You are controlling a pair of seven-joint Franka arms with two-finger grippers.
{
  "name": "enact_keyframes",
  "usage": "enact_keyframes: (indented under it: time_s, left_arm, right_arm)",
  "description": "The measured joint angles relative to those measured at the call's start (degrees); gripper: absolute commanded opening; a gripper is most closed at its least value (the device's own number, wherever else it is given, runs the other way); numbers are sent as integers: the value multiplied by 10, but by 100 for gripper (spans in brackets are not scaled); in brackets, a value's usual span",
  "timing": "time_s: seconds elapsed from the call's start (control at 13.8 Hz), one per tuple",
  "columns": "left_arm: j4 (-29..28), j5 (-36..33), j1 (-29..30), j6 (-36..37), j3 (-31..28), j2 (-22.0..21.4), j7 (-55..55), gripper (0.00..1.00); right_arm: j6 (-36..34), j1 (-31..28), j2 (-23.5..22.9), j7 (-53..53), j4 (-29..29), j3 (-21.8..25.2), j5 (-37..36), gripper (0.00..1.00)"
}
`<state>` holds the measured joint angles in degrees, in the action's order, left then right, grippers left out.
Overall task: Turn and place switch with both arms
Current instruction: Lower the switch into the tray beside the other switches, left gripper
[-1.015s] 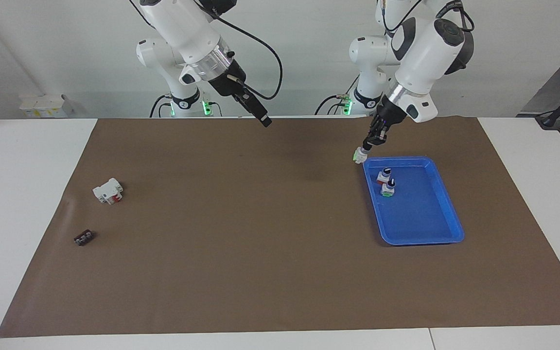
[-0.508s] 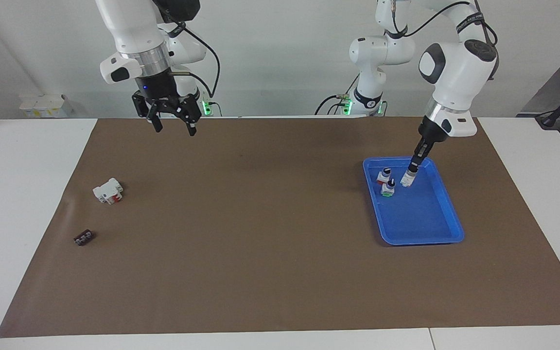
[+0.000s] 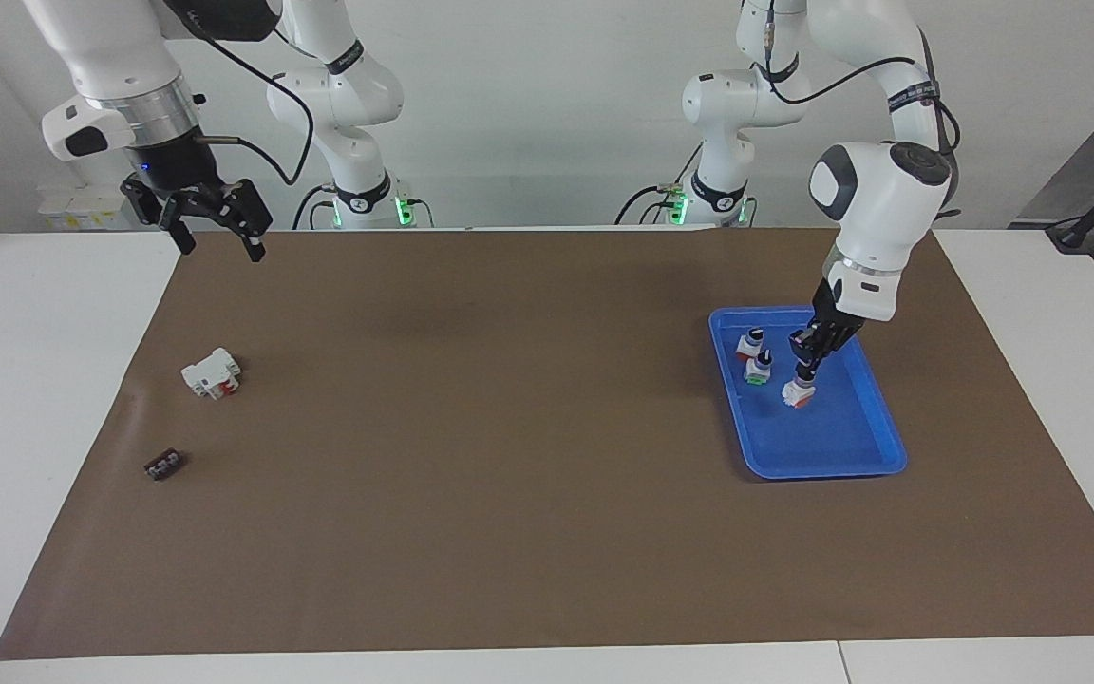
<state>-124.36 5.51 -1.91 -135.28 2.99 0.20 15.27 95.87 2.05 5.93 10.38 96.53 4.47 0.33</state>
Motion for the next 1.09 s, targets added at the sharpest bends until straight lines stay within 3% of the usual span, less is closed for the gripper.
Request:
enact_keyframes:
  time_s: [0.29,0.65,1.09]
  left_arm:
    - [-4,0,0,16,0,6,-155,0]
    - [0,0,-1,16,4,36,-205,0]
    - [19,0,-1,22,10,51,-214,0]
  right_arm:
    - [-24,-18,-39,-1,-49,-18,0,100]
    - [-29,-43,-41,-1,-49,-43,0,100]
    - [-34,-26,-40,-1,-49,-38,0,100]
